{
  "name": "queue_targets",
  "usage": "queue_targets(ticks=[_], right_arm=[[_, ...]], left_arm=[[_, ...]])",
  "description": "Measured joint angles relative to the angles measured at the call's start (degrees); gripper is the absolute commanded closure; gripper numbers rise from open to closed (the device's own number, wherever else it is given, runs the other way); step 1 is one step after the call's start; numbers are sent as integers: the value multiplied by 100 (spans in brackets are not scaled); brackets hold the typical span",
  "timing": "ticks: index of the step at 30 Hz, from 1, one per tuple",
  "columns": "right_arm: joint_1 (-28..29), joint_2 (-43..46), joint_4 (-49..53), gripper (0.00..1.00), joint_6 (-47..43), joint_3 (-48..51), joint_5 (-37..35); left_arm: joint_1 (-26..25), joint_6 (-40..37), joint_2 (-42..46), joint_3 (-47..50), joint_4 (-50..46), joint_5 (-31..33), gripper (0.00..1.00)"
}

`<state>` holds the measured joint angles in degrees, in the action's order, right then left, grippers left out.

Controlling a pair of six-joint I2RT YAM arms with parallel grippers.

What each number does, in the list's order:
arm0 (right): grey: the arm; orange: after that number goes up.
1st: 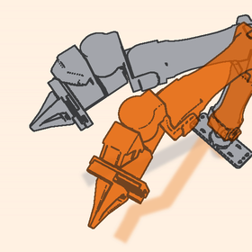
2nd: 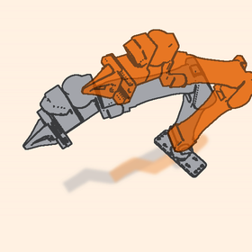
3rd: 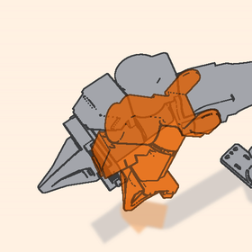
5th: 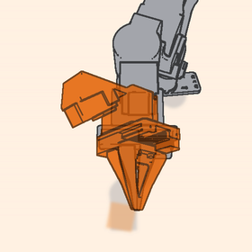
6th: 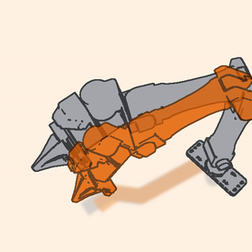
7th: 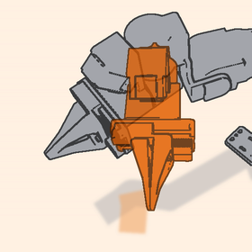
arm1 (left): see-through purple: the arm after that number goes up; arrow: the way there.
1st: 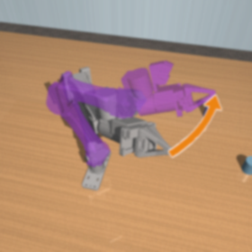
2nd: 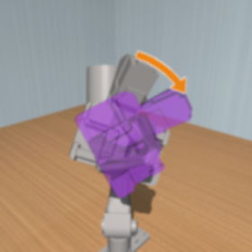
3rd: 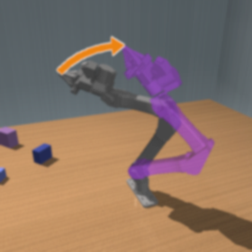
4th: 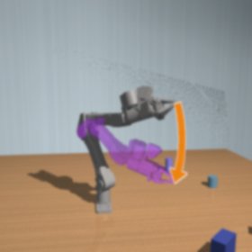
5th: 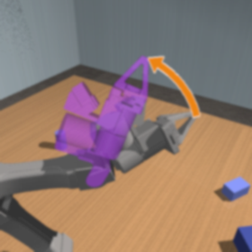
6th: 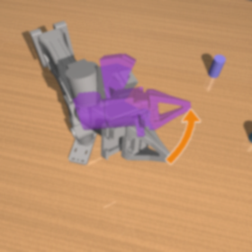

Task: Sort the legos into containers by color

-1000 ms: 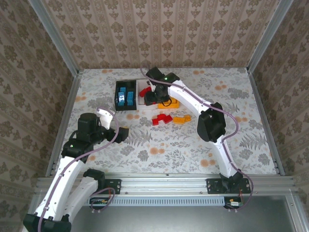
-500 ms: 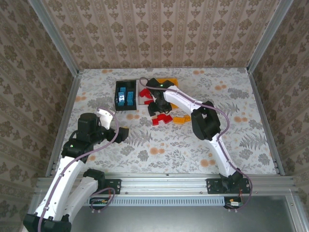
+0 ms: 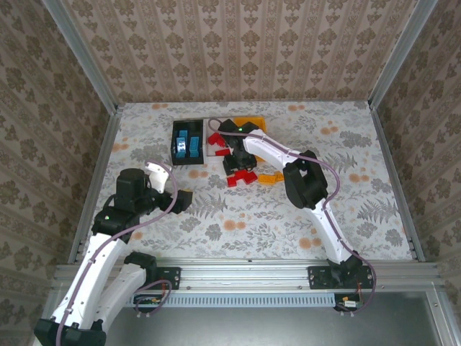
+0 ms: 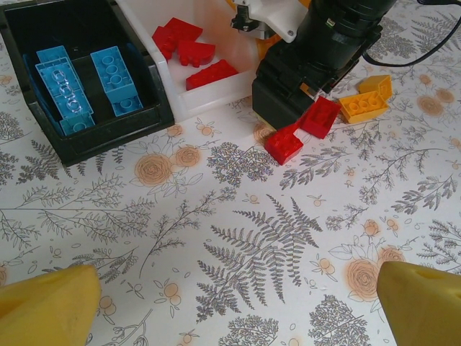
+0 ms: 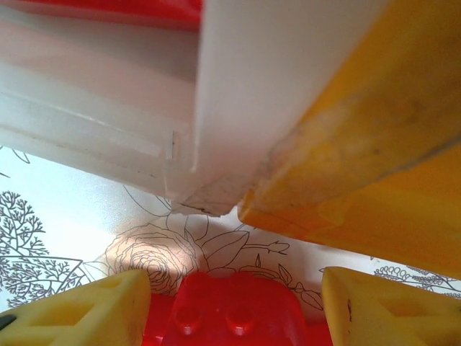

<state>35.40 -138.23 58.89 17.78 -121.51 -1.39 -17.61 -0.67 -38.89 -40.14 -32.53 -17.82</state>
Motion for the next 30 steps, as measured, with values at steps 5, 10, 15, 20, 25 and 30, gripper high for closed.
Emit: queue_targets(ticks=[5,10,15,20,25,30], right_arm=[[0,92,-146,42,0,221,-168],[-9,116,-208,56,15,289,-216],[-11,127,-221,61,22,304,-232],[-9,197,-227,61,39,372,-227],[-9,356,-164,52,109,400,-160],[-9,542,-66,38,153,387,-140]], left_arm=[[0,0,0,0,0,-2,0],[0,2,0,0,0,0,0],[0,0,0,0,0,0,0],[0,0,0,0,0,0,0],[0,2,0,0,0,0,0],[0,0,0,0,0,0,0]])
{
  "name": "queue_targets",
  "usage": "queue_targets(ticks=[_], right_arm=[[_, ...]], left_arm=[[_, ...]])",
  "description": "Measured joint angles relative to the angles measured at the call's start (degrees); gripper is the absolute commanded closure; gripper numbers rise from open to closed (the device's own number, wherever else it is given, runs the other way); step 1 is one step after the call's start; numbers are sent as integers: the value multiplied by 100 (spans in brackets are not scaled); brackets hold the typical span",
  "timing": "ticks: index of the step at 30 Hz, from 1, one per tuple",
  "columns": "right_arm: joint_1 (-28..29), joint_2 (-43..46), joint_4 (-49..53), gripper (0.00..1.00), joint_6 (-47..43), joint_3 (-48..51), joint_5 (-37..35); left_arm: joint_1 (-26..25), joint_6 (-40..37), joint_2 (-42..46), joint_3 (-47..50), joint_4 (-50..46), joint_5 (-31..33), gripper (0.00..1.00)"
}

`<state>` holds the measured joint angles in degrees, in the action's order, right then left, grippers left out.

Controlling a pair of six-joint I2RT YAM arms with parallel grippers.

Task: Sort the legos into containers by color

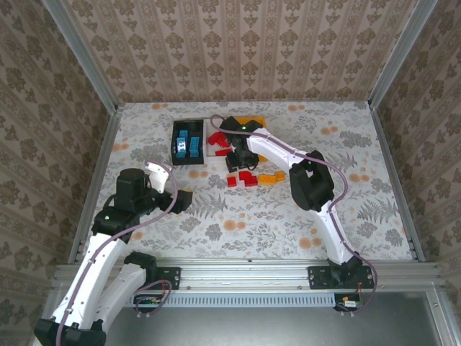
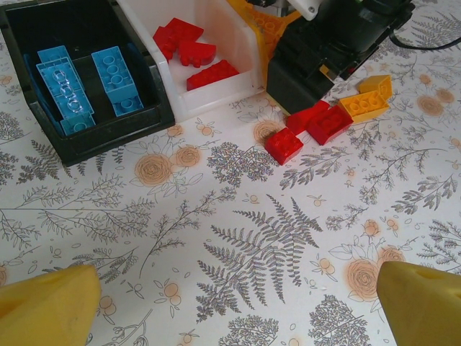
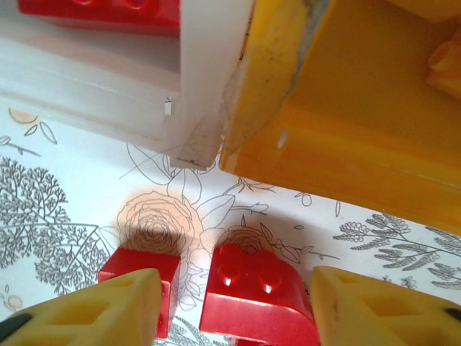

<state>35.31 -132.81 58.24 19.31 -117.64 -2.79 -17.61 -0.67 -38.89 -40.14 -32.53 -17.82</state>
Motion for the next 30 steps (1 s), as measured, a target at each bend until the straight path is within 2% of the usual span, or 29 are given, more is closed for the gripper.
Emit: queue_targets(ticks=[22,26,30], right_arm=[[-166,-223,219,36,22,179,-4],[-168,-323,216,39,24,199,-2],[-168,-358,216,47,39,212,-2]], left_arm=[[-11,0,0,0,0,0,0],[-11,0,0,0,0,0,0],[-11,2,0,0,0,0,0]])
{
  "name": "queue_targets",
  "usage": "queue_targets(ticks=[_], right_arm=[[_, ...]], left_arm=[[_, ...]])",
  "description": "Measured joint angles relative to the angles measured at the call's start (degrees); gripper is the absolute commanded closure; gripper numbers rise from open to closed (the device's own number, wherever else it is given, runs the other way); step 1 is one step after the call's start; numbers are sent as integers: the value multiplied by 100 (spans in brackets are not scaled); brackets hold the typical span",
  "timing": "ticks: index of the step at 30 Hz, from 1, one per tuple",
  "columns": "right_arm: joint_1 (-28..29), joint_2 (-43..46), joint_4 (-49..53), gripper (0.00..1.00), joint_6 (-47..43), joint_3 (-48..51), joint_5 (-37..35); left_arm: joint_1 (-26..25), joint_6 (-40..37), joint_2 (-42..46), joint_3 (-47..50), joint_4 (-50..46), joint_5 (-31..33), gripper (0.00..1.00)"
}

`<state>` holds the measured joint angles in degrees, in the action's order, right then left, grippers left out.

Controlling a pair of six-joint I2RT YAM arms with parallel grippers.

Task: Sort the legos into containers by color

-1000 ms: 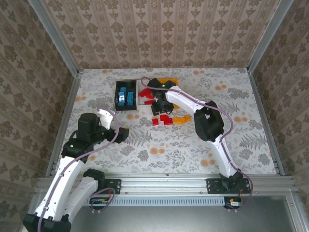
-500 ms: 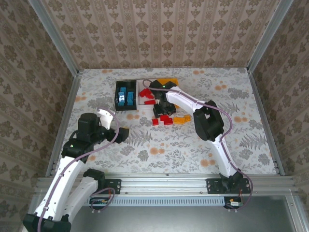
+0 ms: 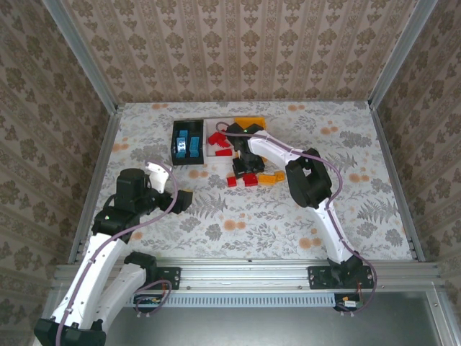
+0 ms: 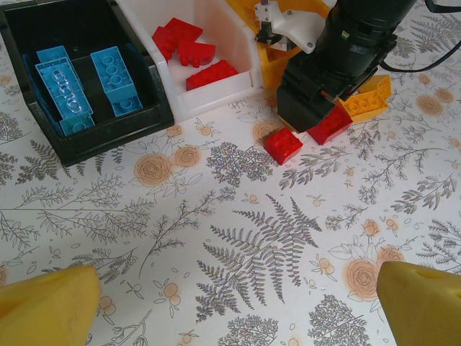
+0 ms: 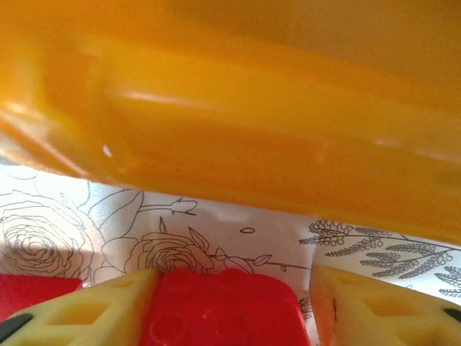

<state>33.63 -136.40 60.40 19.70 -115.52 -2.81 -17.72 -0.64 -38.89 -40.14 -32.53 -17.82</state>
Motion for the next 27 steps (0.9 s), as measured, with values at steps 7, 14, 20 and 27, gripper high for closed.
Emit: queue_targets(ticks=[7,14,20,27], right_arm=[[7,17,-17,53,9,0,-4],[122,334,-144,55,2,-72,24],[245,575,-863,57,-24,-501,199],[254,350,-2098,52,-308,-909,118]], left_arm=[[0,-2,0,0,0,0,0],[0,0,0,0,0,0,0],[-2,-2,0,0,0,0,0],[-26,-2,0,0,0,0,0]])
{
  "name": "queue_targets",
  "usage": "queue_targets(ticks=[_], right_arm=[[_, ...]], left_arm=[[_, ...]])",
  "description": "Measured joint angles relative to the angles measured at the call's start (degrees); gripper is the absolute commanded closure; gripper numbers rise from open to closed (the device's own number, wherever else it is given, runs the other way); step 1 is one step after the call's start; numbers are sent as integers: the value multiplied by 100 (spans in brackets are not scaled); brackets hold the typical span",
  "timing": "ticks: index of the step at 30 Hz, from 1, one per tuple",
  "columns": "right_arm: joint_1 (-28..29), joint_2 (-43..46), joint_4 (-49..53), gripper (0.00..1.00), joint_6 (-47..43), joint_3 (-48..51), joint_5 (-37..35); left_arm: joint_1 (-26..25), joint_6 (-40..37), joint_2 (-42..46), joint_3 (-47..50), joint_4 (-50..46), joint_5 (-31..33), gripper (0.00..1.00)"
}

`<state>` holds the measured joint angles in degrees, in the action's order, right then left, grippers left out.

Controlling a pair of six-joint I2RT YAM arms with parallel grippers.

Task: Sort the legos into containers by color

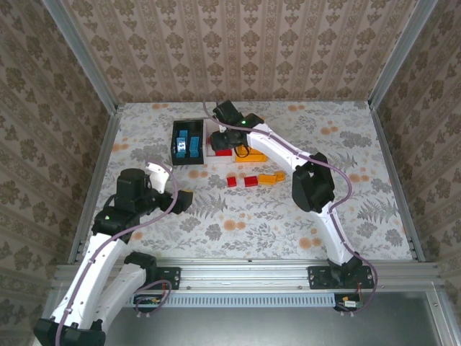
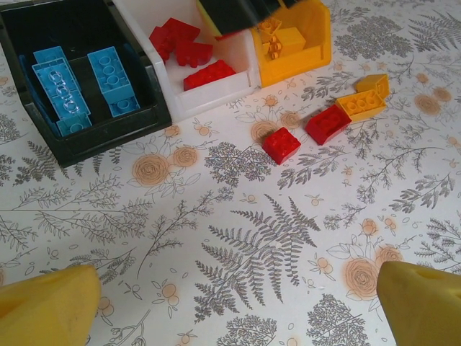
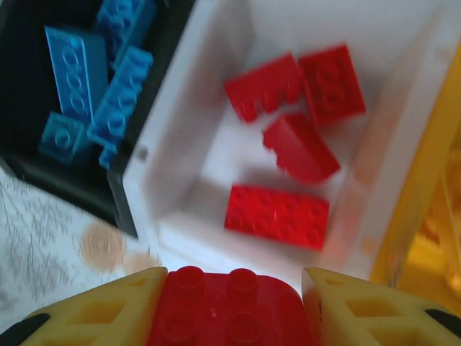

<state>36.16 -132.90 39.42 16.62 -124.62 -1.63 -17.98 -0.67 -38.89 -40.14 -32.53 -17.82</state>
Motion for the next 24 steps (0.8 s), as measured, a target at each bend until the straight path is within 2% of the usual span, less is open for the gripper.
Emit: queue_targets(ticks=[6,12,16,24], right_arm=[[-15,-505,-916,27,-304,-157,-470],[-44,-459,-1235,22,-367,-109,-721],[-52,424,-1399,20,-334,815,-721],[-164,3171,-1547,18,-26,2973,-352]], left_arm=[[-2,0,0,0,0,0,0],[-2,0,0,0,0,0,0],[-2,0,0,0,0,0,0],[-7,2,-24,-46,-66,0,0]])
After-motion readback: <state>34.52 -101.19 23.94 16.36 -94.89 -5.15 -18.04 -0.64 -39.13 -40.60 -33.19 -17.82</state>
